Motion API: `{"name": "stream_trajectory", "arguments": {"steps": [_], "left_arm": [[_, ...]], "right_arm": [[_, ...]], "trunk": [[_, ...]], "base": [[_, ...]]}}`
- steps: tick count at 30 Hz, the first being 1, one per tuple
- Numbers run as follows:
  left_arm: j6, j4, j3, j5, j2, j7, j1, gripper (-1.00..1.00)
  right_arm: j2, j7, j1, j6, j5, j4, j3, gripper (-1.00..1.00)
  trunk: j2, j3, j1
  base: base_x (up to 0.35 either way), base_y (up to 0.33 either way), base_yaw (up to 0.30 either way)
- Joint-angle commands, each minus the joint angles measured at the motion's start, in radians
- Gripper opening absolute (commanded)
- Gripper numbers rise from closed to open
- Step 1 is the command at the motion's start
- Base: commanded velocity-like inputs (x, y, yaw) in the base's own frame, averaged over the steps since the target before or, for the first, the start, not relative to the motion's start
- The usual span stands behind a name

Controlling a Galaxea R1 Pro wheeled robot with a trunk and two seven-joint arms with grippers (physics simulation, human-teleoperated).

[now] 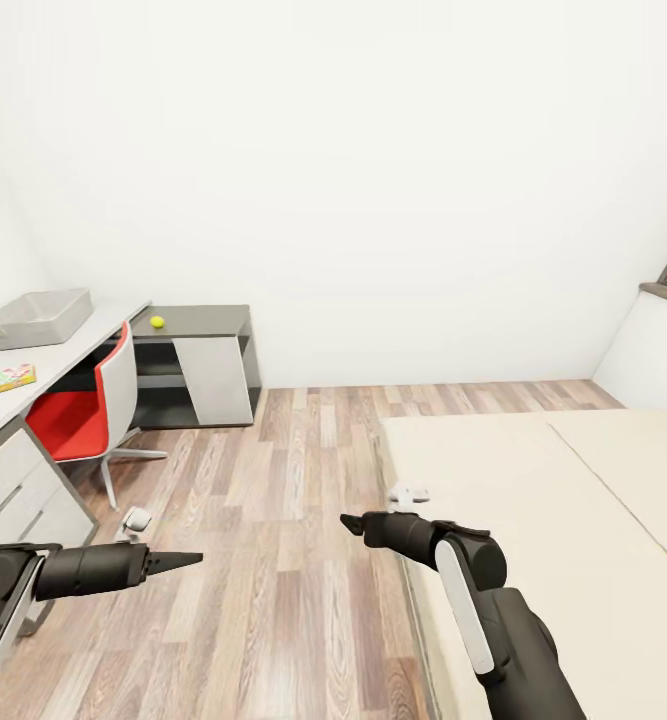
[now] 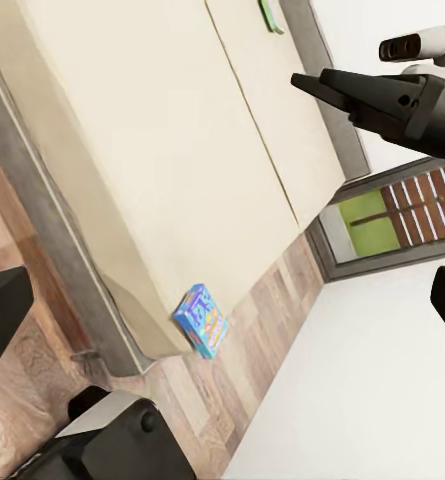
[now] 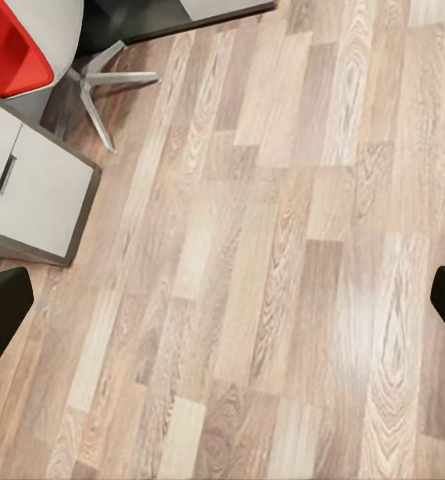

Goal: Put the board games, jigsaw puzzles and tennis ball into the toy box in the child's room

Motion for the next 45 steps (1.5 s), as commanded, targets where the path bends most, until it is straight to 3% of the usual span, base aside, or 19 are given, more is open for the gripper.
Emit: {"name": "stream_trajectory", "arguments": {"steps": [1,23,45], "left_arm": [[0.011,0.000,0.000,-0.001,0.000,-0.004,-0.001,1.00],[0.011,0.000,0.000,-0.001,0.000,-0.003,-0.001,1.00],[0.011,0.002,0.001,-0.001,0.001,-0.004,-0.001,1.00]], "right_arm": [[0.001,0.003,-0.001,0.005,0.002,-0.001,-0.001,1.00],[0.000,0.003,-0.001,0.005,0.002,0.000,-0.001,1.00],[0.001,0.003,-0.001,0.005,0.002,0.005,-0.002,1.00]], "trunk": [[-0.002,-0.002,0.000],[-0.002,-0.002,0.000],[-0.002,0.007,0.000]], "base": [[0.000,0.275,0.000],[0.000,0.271,-0.018],[0.000,0.286,-0.257]]}}
